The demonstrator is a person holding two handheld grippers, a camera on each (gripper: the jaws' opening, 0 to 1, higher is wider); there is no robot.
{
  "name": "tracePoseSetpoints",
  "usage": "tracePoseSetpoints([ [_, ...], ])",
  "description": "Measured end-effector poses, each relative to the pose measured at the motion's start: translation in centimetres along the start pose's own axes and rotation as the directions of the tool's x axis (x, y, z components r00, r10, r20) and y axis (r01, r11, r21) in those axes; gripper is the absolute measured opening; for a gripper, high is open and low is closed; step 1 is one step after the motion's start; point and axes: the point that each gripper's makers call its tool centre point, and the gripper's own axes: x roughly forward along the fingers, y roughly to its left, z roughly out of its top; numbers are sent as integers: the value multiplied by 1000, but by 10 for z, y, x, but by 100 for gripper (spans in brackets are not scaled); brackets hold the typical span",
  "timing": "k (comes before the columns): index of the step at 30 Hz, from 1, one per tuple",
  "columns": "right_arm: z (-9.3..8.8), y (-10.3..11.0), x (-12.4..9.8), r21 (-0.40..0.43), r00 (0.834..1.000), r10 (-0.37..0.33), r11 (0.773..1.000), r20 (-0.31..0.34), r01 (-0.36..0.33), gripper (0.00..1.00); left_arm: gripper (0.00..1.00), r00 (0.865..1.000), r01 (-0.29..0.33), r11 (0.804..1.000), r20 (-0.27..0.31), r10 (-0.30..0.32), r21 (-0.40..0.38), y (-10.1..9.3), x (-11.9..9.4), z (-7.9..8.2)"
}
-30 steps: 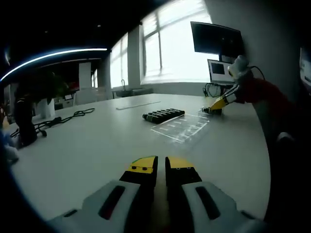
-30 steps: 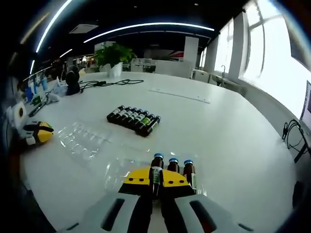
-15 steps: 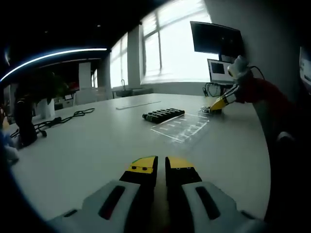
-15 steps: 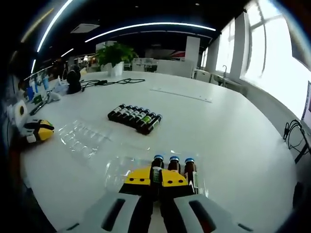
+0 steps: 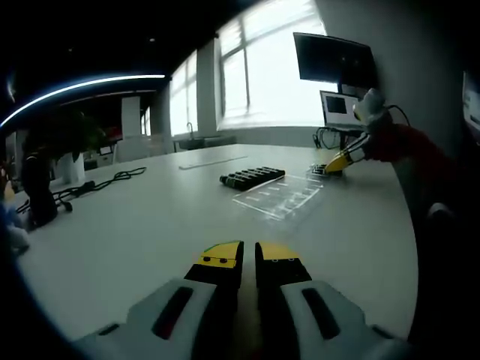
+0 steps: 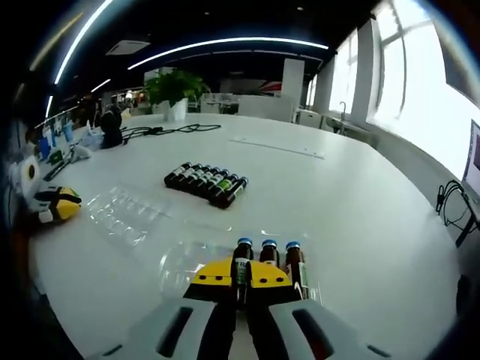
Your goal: Grip medicine bottles put into box
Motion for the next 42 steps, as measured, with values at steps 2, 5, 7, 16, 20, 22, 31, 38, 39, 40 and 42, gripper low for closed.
tracePoseSetpoints([
  [2, 0, 1, 1, -2, 1000, -10, 1000, -6, 10, 1, 2, 1000, 0, 1000, -1, 0, 1, 0, 0, 0],
  [5, 0, -1, 1, -21, 1000, -17, 1000, -8, 17, 1, 2, 1000, -1, 1000, -1, 1, 0, 0, 0, 0],
  [7, 2, -2, 0, -21, 1000, -20, 1000, 7, 20, 0, 2, 1000, 0, 1000, 0, 0, 0, 0, 0, 0],
  [16, 15, -13, -10, 36, 994, -52, 998, 94, 49, 0, 2, 1000, 1, 1000, 1, -1, -1, 0, 0, 0],
  [20, 16, -13, -9, 26, 993, -46, 999, 106, 44, 1, 2, 1000, 3, 1000, 1, -3, -1, 0, 0, 0],
  [22, 17, -10, -9, 19, 994, -35, 999, 108, 33, 2, 2, 1000, 3, 1000, 2, -3, -3, 0, 0, 1],
  [31, 30, 0, -4, -24, 991, 6, 1000, 133, -3, 5, 2, 1000, 3, 1000, 5, -3, -6, 0, 0, 1],
  [38, 50, 0, 5, -62, 989, 17, 998, 147, -8, 8, 2, 1000, 4, 1000, 7, -3, -6, 0, 0, 1],
  [39, 52, 1, 7, -65, 989, 19, 998, 147, -10, 8, 2, 1000, 4, 1000, 7, -4, -6, 0, 0, 1],
  [40, 54, 0, 9, -66, 989, 20, 998, 149, -10, 8, 2, 1000, 4, 1000, 7, -4, -7, 0, 0, 1],
  [42, 57, 0, 15, -71, 989, 20, 997, 144, -9, 9, 2, 1000, 4, 1000, 7, -4, -7, 0, 0, 1],
])
